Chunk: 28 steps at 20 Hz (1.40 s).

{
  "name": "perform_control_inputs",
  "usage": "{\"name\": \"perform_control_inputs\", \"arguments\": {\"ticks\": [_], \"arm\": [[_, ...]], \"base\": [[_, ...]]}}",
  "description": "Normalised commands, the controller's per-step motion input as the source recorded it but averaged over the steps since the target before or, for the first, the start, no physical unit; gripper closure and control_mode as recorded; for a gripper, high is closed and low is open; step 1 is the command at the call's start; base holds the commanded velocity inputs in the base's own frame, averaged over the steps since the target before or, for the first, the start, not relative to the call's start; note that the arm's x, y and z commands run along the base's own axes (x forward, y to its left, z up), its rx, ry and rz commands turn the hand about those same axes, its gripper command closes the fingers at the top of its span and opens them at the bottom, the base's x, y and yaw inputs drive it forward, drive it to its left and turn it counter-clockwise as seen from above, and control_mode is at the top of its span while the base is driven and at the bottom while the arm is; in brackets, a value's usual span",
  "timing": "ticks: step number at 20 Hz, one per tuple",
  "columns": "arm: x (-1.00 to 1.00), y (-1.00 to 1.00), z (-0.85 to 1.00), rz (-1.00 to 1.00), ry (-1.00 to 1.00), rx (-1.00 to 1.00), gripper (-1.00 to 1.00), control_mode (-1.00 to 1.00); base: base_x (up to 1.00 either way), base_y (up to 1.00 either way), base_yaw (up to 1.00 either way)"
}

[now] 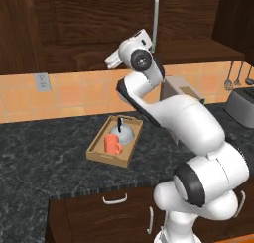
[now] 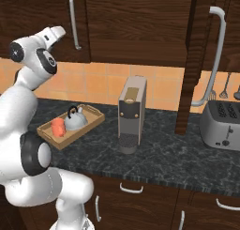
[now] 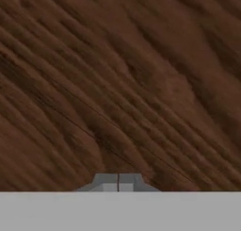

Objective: Pick the kettle from the counter and place it on the tray. Then pick the mug from the cabinet and place it on the tray. Then close the cabinet doors.

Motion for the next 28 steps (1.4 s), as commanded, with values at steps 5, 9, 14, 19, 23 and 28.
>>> {"name": "perform_control_inputs", "arguments": {"ticks": [5, 9, 14, 19, 23, 28], "arm": [[1.00, -0.12, -0.01, 0.32, 0.00, 0.15, 1.00, -1.00], [1.00, 0.00, 0.06, 0.31, 0.16, 0.17, 1.00, -1.00], [0.50, 0.00, 0.26, 0.16, 0.20, 0.09, 1.00, -1.00], [-0.96, -0.01, 0.84, 0.00, -0.05, 0.00, 1.00, -1.00], [-1.00, -0.11, 0.99, -0.01, 0.02, 0.00, 1.00, -1.00], [-0.84, -0.35, 0.33, -0.14, 0.40, 0.00, 1.00, -1.00]], "base": [[0.00, 0.00, 0.00], [0.00, 0.00, 0.00], [0.00, 0.00, 0.00], [0.00, 0.00, 0.00], [0.00, 0.00, 0.00], [0.00, 0.00, 0.00]]}}
